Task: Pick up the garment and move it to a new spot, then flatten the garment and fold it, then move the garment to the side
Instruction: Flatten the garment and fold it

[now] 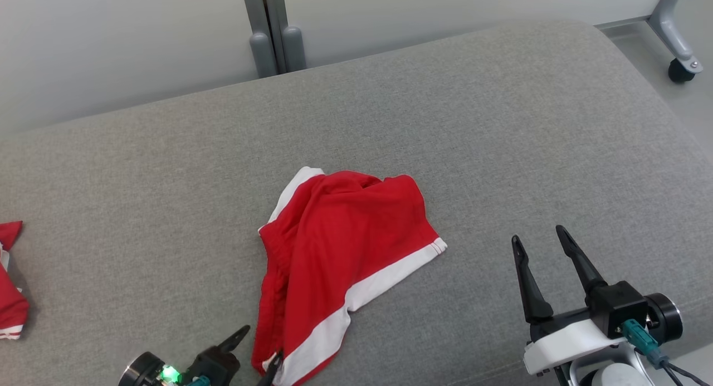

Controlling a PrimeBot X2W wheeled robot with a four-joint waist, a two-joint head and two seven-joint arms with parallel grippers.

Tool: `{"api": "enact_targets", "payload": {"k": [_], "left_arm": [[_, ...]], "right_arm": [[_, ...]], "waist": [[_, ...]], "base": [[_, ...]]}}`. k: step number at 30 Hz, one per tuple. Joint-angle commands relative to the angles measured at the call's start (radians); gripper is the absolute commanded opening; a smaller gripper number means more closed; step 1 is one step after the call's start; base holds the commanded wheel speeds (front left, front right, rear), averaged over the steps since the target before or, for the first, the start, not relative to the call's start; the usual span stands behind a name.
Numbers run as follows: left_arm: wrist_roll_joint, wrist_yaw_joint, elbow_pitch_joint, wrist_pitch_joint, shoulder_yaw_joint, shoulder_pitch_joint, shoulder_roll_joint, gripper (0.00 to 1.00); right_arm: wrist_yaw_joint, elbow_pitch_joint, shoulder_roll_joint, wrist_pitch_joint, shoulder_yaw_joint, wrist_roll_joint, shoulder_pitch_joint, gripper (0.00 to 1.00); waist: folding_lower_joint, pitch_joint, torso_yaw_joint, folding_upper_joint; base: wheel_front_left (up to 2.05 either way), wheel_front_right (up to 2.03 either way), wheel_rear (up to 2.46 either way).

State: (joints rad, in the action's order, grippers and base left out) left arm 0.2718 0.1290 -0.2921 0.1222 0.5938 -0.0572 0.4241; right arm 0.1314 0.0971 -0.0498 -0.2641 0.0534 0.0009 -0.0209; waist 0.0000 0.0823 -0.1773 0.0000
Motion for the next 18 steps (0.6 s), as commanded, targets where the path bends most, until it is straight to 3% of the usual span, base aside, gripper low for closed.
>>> {"api": "enact_targets", "payload": {"k": [1,4,5,8,9,10,12,14,18], "left_arm": [[0.012,0.002,0.020,-0.010,0.021,0.007,0.018,1.00],[0.032,0.002,0.052,-0.036,0.062,0.006,0.041,1.00],[0.043,0.002,0.062,-0.047,0.074,0.003,0.048,0.95],[0.070,0.002,0.076,-0.074,0.095,-0.005,0.062,0.48],[0.079,0.002,0.076,-0.085,0.103,-0.007,0.064,0.41],[0.085,0.002,0.074,-0.092,0.108,-0.010,0.066,0.27],[0.095,0.002,0.068,-0.103,0.115,-0.018,0.068,0.18],[0.107,0.002,0.054,-0.120,0.125,-0.024,0.067,0.15],[0.121,0.002,0.023,-0.134,0.141,-0.036,0.060,0.29]], "right_arm": [[-0.001,-0.001,-0.001,0.000,-0.001,0.007,-0.008,1.00],[-0.001,0.001,-0.001,0.000,-0.002,0.009,-0.004,1.00],[-0.001,0.001,-0.001,0.000,-0.001,0.010,-0.002,1.00],[-0.001,0.002,-0.001,0.000,0.001,0.013,0.005,1.00],[-0.001,0.003,-0.001,0.000,0.003,0.014,0.007,1.00],[-0.001,0.003,-0.001,0.000,0.004,0.015,0.009,1.00],[-0.001,0.005,-0.001,0.000,0.006,0.016,0.011,1.00],[-0.001,0.006,-0.001,0.000,0.008,0.017,0.015,1.00],[-0.001,0.012,-0.001,0.000,0.009,0.018,0.020,1.00]], "waist": [[0.0000,0.004,-0.003,0.0000],[0.0000,0.008,-0.003,0.0000],[0.0000,0.009,-0.003,0.0000],[0.0000,0.012,-0.003,0.0000],[0.0000,0.013,-0.004,0.0000],[0.0000,0.014,-0.004,0.0000],[0.0000,0.015,-0.005,0.0000],[0.0000,0.018,-0.006,0.0000],[0.0000,0.023,-0.010,0.0000]], "base": [[0.00,0.00,0.00],[0.00,0.00,0.00],[0.00,0.00,0.00],[0.00,0.00,0.00],[0.00,0.00,0.00],[0.00,0.00,0.00],[0.00,0.00,0.00],[0.00,0.00,0.00],[0.00,0.00,0.00]]}}
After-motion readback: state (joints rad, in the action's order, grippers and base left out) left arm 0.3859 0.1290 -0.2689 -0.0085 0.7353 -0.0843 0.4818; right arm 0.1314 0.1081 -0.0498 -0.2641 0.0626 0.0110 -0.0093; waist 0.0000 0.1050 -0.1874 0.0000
